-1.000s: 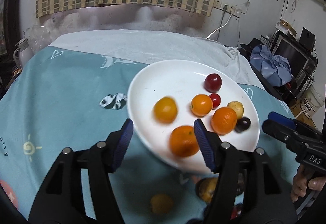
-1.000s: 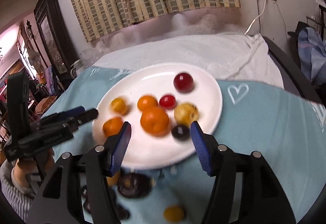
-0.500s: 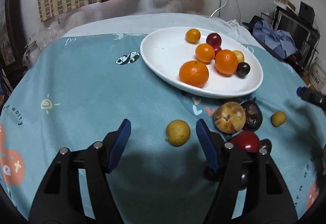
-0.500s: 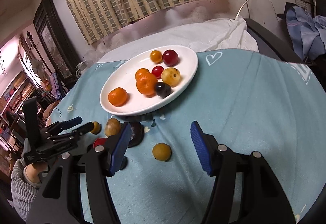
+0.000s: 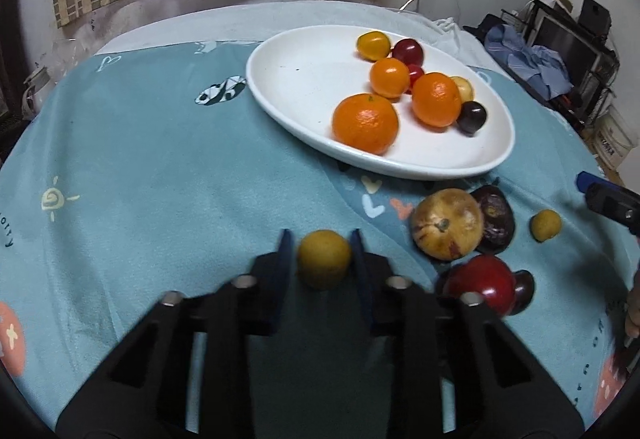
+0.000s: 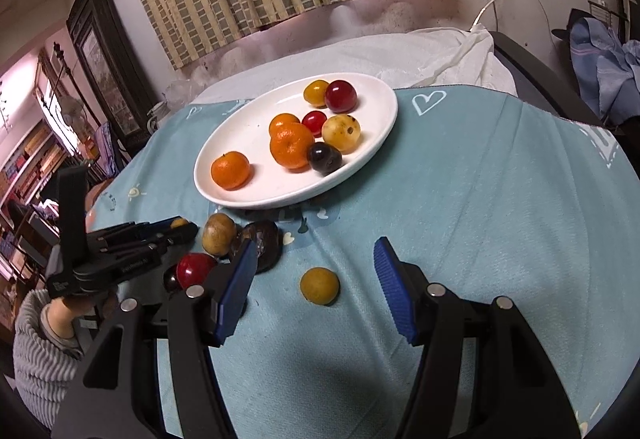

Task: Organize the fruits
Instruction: 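Grasp a small yellow fruit with the left gripper while the right gripper grasps a yellow fruit, then place both yellow fruits on the white plate and open both grippers, then grasp a dark plum with the left gripper while the right gripper grasps another dark plum, then carry both dark plums onto the white plate and open both grippers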

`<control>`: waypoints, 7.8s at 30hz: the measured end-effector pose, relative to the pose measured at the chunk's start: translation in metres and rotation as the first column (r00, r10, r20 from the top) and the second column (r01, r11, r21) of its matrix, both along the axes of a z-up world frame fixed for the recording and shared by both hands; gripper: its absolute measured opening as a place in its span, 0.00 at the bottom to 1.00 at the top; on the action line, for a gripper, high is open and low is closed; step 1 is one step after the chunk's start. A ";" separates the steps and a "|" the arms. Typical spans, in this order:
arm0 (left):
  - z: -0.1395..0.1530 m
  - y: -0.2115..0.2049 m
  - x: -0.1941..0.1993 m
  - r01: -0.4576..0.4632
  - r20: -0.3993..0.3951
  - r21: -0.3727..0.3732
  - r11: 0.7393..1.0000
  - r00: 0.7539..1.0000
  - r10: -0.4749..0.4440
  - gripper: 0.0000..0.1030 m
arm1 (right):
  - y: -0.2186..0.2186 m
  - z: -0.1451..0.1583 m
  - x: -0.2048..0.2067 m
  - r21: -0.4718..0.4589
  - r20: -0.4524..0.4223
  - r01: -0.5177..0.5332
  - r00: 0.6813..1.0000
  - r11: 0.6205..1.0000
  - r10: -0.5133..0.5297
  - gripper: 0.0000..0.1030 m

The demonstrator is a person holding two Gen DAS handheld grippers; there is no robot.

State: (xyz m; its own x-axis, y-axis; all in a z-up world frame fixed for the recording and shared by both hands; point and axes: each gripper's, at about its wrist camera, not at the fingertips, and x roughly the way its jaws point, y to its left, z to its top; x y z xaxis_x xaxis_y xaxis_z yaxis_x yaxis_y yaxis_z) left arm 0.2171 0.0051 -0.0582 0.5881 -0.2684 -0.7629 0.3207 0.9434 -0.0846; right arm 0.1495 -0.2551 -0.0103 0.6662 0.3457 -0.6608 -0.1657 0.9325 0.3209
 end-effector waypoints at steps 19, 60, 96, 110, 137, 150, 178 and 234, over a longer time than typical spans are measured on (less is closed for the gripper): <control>-0.001 0.000 -0.009 0.004 -0.005 0.021 1.000 1.000 -0.003 0.28 | 0.046 -0.026 -0.001 -0.293 -0.029 -0.129 0.992 0.947 0.125 0.45; 0.063 -0.036 0.074 0.003 0.102 -0.069 0.998 0.995 0.004 0.26 | 0.034 0.033 0.076 -0.091 0.073 -0.064 0.995 0.994 0.070 0.25; 0.015 -0.036 -0.075 0.124 0.139 0.144 0.982 0.980 -0.144 0.84 | -0.037 0.010 0.001 0.223 -0.069 0.092 0.994 0.970 -0.079 0.55; 0.023 0.043 -0.070 -0.118 0.135 0.059 0.991 0.985 0.109 0.89 | -0.035 0.008 -0.001 0.217 -0.074 0.088 0.995 0.972 -0.073 0.55; -0.002 0.024 -0.068 0.004 0.006 0.069 0.998 1.000 -0.004 0.35 | -0.001 0.004 -0.006 0.107 -0.050 -0.018 0.998 0.994 0.023 0.55; 0.006 0.024 -0.071 -0.008 0.053 0.065 0.998 0.999 0.005 0.27 | 0.094 -0.015 -0.020 -0.202 -0.026 -0.259 0.965 0.944 0.259 0.54; 0.046 0.002 -0.072 -0.095 0.237 0.134 0.986 0.970 0.061 0.27 | 0.075 0.023 -0.030 -0.145 0.132 -0.140 0.978 0.979 0.160 0.29; 0.057 0.000 -0.010 -0.167 0.271 0.062 0.984 0.952 0.145 0.91 | 0.027 0.054 0.016 0.012 0.155 0.026 0.988 1.000 -0.028 0.58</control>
State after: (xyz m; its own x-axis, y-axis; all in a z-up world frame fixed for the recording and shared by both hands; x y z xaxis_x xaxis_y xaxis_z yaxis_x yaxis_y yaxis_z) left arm 0.2068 0.0048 -0.0016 0.8014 -0.0995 -0.5898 0.1691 0.9835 0.0638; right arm 0.1656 -0.2280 0.0436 0.7693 0.3324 -0.5455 -0.1891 0.9342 0.3026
